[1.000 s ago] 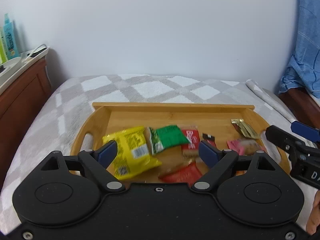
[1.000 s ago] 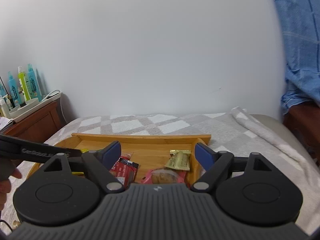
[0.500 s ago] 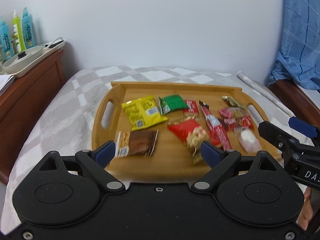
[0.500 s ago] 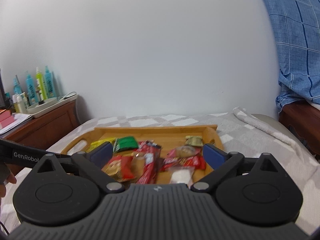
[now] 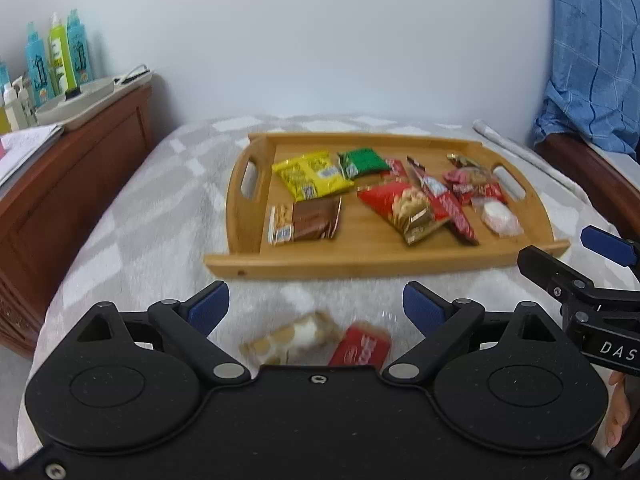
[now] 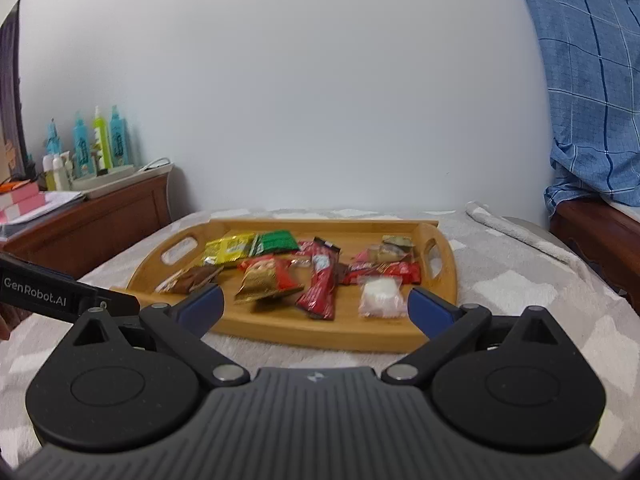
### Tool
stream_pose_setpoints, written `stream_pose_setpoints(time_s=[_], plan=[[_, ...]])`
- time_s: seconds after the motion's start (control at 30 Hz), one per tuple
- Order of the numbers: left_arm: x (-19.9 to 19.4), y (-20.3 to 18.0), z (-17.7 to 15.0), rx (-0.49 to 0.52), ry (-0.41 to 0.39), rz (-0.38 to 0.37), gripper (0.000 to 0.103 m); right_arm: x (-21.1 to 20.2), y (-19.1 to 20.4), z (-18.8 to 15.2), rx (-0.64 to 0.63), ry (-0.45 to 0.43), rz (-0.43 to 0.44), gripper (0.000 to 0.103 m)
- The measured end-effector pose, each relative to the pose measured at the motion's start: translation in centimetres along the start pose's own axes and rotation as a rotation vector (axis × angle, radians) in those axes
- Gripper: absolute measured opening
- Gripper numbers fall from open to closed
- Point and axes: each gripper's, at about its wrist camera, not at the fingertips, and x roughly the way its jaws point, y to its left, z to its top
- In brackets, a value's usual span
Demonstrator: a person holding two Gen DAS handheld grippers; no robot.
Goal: Organize snacks
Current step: 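Move both tools back to the last snacks on the blanket, then grasp white-and-gold bar with left tool while right tool grasps Biscoff biscuit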
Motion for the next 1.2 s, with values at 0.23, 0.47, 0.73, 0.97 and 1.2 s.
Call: stream_pose_setpoints(time_s=[0.23,0.47,0.73,0.97,1.2], plan=[[0.4,1.3,-1.5,-0.023,0.047,-0.003,0.094,-0.6,2.3,-1.6,-0.081,0.029,0.022,0.103],[2.5,3.0,-2.3,-0.078,0.11,0.009,0.094,-0.3,4.6,-2.8,-0.154,0.07,0.074,0.103],[5.1,3.8,-2.6,-0.128,0.164,-0.044,0.082,0.5,6.9,-4.2,-0.238,0.122,0.13,0.103],[5.6,3.5,-2.1,-0.125,0.128,-0.059,0.039,1.2,8.0,-5.1,-0.253,0.154,0.168,0.103],[5.1,3.6,-2.4,-0.079,0.124,-0.081,0.031,2.6,9.2,-5.4,-0.257,0.159,0.216,0.103]])
